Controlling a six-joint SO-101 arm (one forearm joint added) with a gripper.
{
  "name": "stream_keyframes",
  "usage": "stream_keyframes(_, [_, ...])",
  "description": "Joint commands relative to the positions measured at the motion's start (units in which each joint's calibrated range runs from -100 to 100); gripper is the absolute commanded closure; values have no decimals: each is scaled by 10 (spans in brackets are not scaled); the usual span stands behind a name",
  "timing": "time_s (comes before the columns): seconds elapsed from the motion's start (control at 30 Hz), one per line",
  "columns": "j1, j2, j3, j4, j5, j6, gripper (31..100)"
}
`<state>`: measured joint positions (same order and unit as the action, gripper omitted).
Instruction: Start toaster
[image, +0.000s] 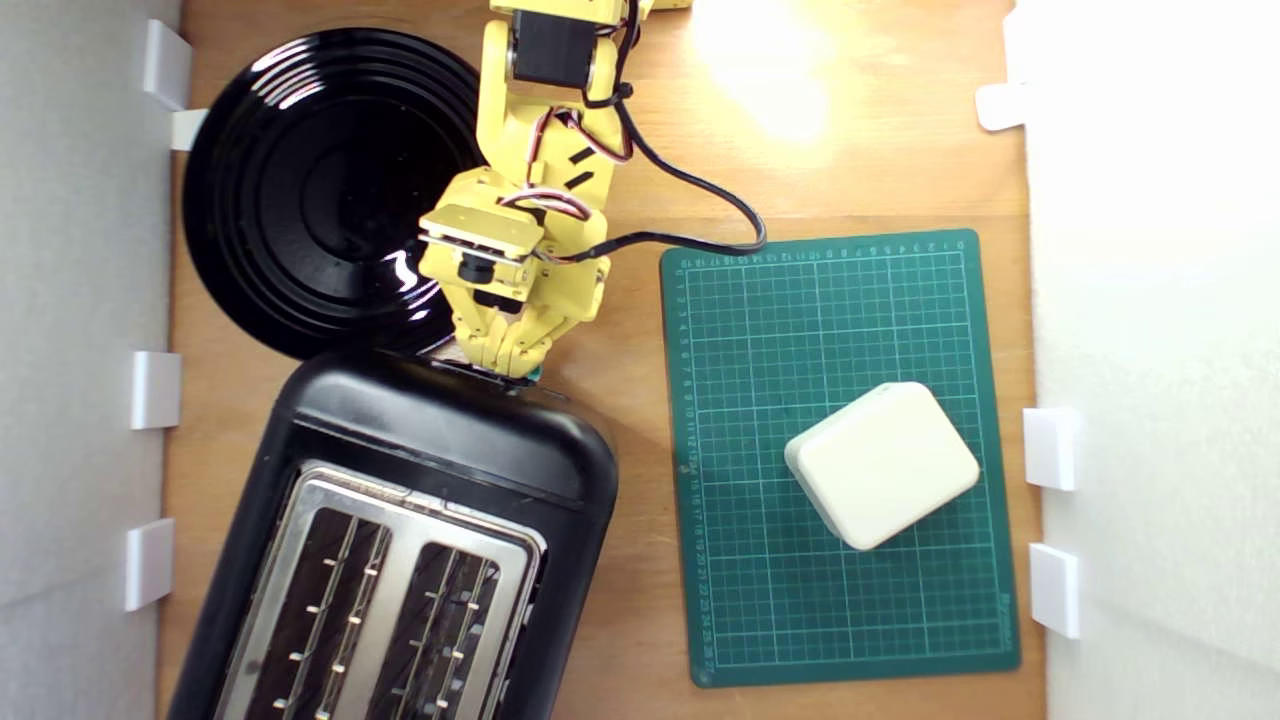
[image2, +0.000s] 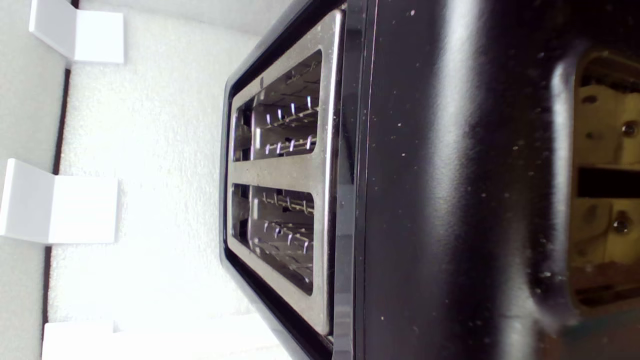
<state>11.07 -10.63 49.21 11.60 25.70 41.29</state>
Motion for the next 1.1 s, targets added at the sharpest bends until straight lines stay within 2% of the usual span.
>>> stream_keyframes(0.0, [10, 117, 34, 1, -8, -2, 989])
stream_keyframes(0.3, [7, 103, 11, -5, 16, -4, 989])
stream_keyframes(0.5, [4, 103, -65, -8, 131, -5, 989])
stream_keyframes(0.83, [-8, 103, -173, -8, 248, -19, 989])
stream_keyframes(1.07, [-23, 102, -233, -5, 273, -37, 989])
